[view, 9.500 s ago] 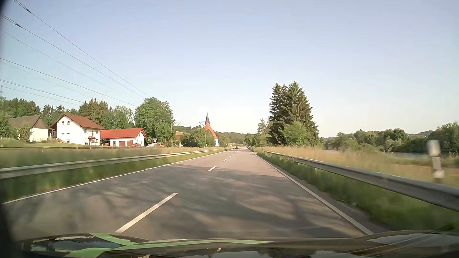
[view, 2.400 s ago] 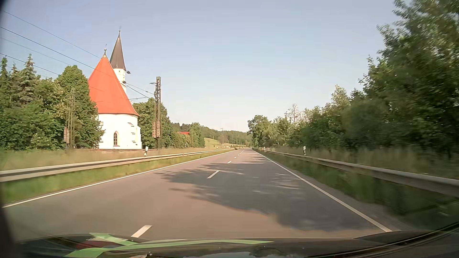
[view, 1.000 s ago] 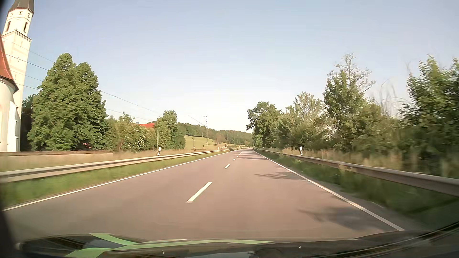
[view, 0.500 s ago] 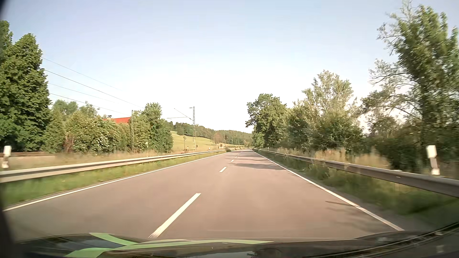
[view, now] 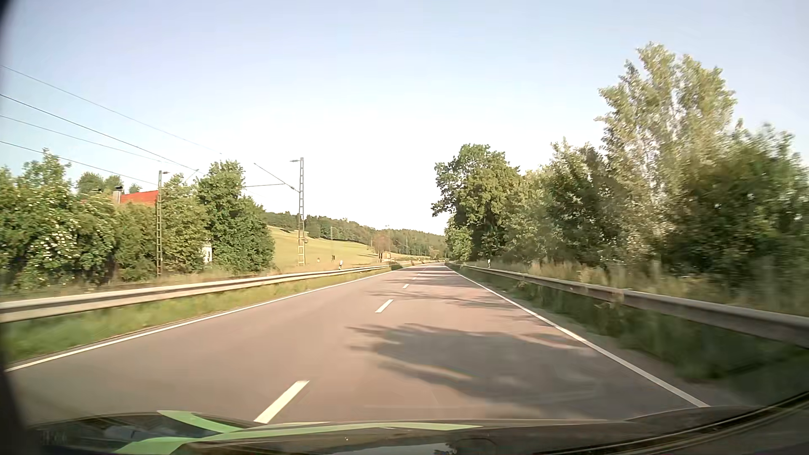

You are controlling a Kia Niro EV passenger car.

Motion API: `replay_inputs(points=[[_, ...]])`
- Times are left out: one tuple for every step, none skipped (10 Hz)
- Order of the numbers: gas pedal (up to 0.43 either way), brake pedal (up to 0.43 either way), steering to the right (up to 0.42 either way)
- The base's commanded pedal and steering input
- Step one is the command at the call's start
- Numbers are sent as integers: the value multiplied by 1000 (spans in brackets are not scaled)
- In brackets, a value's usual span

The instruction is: Follow the waypoints while adhering to traffic rules and regulations

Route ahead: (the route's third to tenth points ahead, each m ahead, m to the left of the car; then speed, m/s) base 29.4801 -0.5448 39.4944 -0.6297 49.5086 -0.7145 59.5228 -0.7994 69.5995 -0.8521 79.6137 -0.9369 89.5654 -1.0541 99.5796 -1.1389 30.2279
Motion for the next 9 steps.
replay_inputs(points=[[209,0,-2],[177,0,-3],[150,0,-4],[138,0,-4],[138,0,-4],[138,0,-4],[150,0,-4],[177,0,-4],[220,0,-4]])
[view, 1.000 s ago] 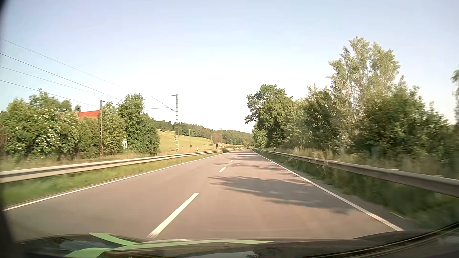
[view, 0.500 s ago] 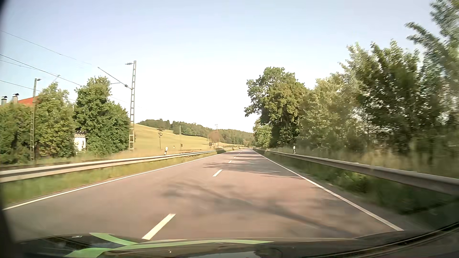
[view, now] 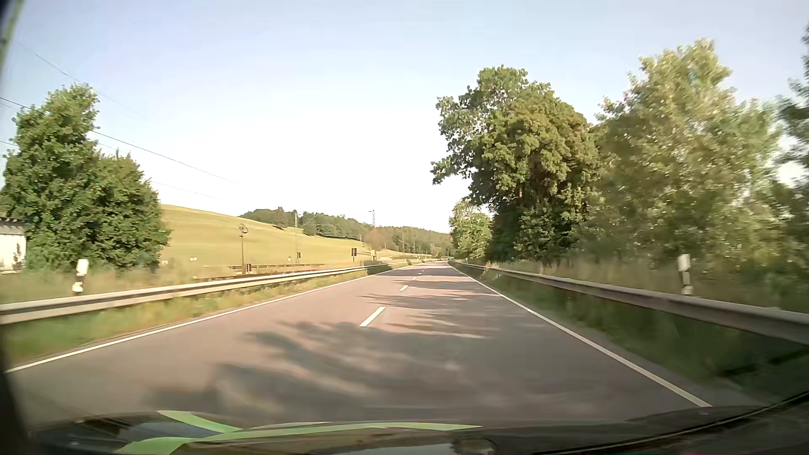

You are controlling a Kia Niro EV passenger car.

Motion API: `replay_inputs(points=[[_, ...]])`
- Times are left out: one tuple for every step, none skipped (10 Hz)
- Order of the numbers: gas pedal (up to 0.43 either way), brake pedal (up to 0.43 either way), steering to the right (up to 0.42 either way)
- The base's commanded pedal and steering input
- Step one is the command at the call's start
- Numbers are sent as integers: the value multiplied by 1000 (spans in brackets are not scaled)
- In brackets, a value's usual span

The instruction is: Follow the waypoints while adhering to traffic rules and regulations

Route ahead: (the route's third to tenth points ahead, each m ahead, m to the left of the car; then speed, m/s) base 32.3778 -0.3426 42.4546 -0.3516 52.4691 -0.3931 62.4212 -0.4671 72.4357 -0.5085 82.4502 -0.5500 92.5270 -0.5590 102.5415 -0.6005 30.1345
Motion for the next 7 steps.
replay_inputs(points=[[240,0,-4],[260,0,-4],[280,0,-3],[299,0,-3],[311,0,-3],[311,0,-3],[311,0,-3]])
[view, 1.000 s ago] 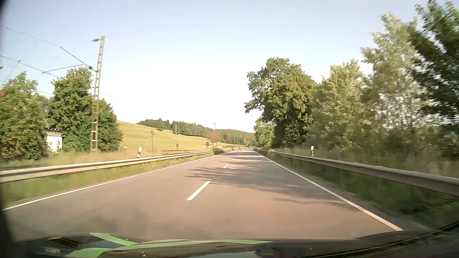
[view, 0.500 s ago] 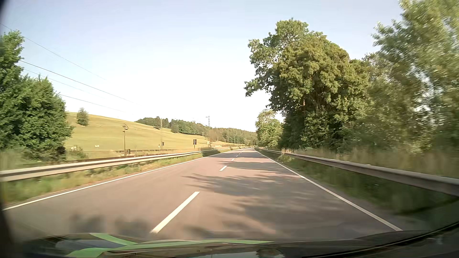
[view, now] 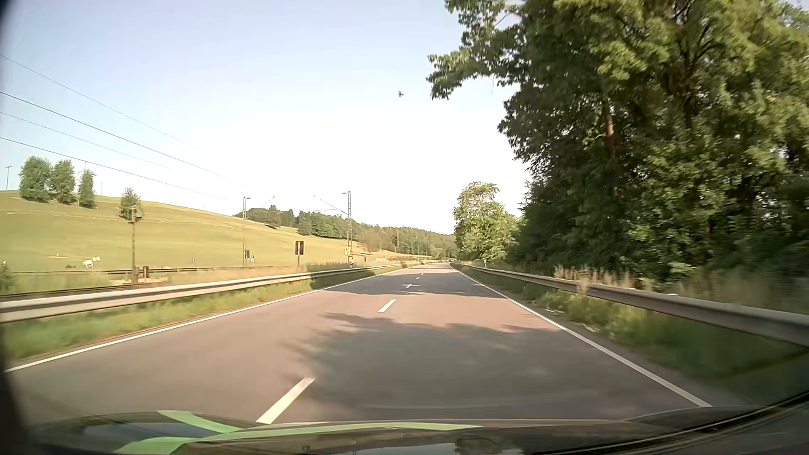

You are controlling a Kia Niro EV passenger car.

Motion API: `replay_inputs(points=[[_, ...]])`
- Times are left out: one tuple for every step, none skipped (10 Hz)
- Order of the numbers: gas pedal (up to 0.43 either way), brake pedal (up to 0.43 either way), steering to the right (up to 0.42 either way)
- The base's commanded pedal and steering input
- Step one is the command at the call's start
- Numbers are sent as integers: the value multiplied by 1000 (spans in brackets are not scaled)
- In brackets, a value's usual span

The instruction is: Follow the waypoints while adhering to traffic rules and regulations

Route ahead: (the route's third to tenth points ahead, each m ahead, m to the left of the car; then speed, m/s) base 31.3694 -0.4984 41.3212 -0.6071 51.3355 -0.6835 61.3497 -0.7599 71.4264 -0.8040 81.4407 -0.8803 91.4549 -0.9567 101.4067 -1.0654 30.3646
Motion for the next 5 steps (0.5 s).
replay_inputs(points=[[311,0,-2],[287,0,-2],[240,0,-2],[220,0,-1],[220,0,-1]])
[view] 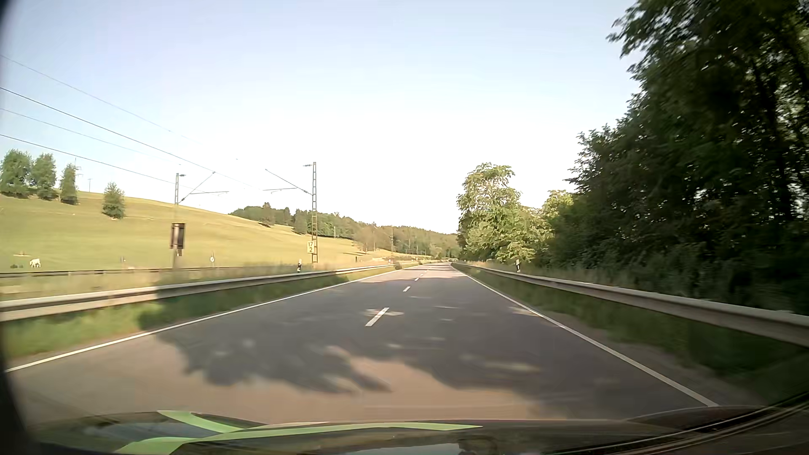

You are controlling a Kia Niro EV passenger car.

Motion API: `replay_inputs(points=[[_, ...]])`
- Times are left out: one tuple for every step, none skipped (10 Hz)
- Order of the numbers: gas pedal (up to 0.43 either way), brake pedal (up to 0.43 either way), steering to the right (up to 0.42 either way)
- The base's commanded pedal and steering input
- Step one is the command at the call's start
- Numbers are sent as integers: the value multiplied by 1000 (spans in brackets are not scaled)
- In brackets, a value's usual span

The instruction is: Follow the waypoints while adhering to traffic rules and regulations

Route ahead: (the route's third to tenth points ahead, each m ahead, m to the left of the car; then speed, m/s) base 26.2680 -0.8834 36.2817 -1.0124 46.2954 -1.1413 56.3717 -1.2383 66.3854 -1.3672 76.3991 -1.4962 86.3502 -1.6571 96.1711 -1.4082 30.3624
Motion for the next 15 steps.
replay_inputs(points=[[220,0,-1],[228,0,-1],[240,0,-1],[248,0,-1],[268,0,-1],[280,0,-1],[287,0,-1],[287,0,-1],[287,0,-1],[287,0,-1],[268,0,-1],[228,0,-1],[220,0,-1],[220,0,-1],[220,0,-1]])
